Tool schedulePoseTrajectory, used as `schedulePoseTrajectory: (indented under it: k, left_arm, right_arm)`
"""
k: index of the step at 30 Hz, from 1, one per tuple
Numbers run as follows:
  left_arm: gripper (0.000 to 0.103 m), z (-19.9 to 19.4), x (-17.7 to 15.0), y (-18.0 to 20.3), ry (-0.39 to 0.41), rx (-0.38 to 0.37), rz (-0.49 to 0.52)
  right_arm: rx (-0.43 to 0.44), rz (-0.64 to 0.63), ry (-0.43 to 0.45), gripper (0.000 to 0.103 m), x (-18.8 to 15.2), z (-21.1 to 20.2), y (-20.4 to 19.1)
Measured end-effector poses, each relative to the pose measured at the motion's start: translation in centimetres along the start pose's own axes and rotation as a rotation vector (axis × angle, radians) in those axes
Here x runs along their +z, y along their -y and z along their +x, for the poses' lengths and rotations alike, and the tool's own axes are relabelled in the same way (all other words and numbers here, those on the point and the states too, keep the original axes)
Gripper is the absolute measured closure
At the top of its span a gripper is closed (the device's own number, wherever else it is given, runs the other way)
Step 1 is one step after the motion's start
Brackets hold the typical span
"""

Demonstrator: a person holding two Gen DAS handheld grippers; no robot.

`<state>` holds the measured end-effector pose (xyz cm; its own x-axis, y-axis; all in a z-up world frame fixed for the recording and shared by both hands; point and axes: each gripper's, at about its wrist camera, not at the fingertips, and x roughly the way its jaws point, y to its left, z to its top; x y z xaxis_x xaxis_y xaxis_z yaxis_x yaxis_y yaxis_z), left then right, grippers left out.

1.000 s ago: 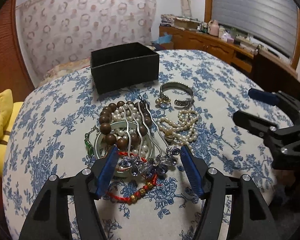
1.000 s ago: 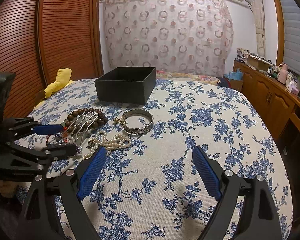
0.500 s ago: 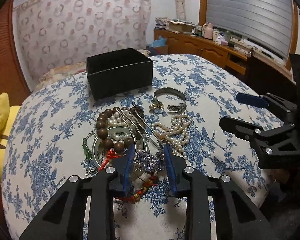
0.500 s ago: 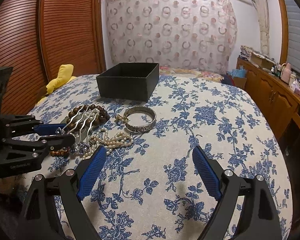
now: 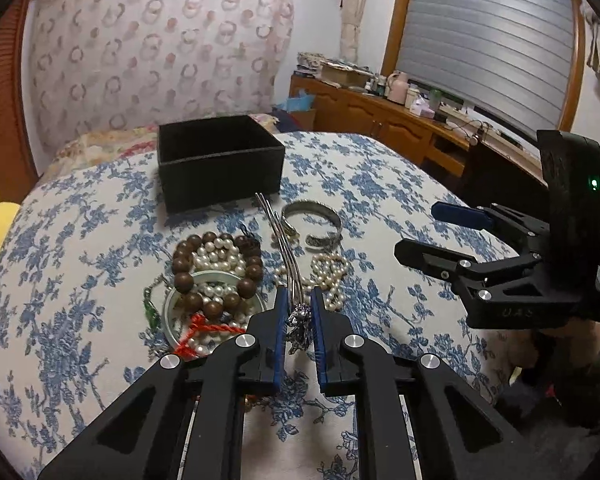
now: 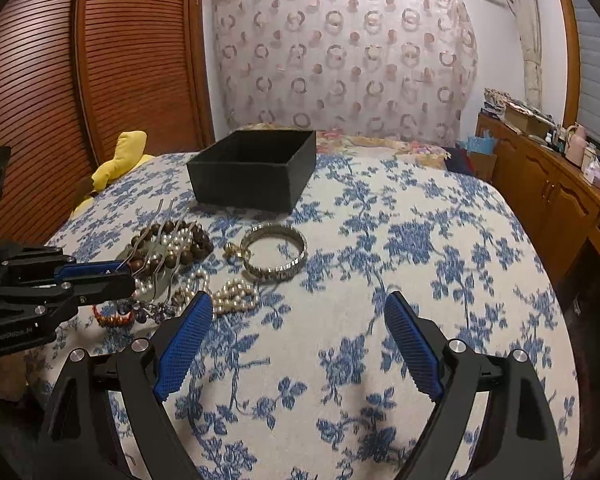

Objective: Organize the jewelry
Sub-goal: 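Lift the silver hairpins out of the pile with the left gripper, then carry hairpins toward the box with left gripper while right gripper drops silver bangle in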

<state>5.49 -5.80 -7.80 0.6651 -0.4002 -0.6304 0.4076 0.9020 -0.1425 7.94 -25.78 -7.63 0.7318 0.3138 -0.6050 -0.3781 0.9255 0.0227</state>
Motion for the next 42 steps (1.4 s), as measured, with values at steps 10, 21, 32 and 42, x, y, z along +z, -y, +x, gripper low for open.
schedulePoseTrajectory:
  k: [10,21,32,42]
  left_arm:
    - [0.094,-0.8,2.0,-1.3,0.043,0.004,-0.013]
    - [0.094,0.3,4.3,-3.2,0.060,0.032,-0.019]
    - [0.094,1.1,6.9,-4.6,0.079,0.022,-0.026]
    - [0.093,1.7,9.8,-5.9,0.092,0.017,-0.038]
  right_arm:
    - [0.076,-0.056,-0.116,0.048,3.3,5.7,1.1]
    - [0.140,-0.073,-0.244,0.097,4.8,10.4,2.0]
    - [0.130,-0.085,-0.097,0.098,7.6,7.6,3.0]
    - [0.167,-0.119,-0.007,0.097,13.6,9.5,2.2]
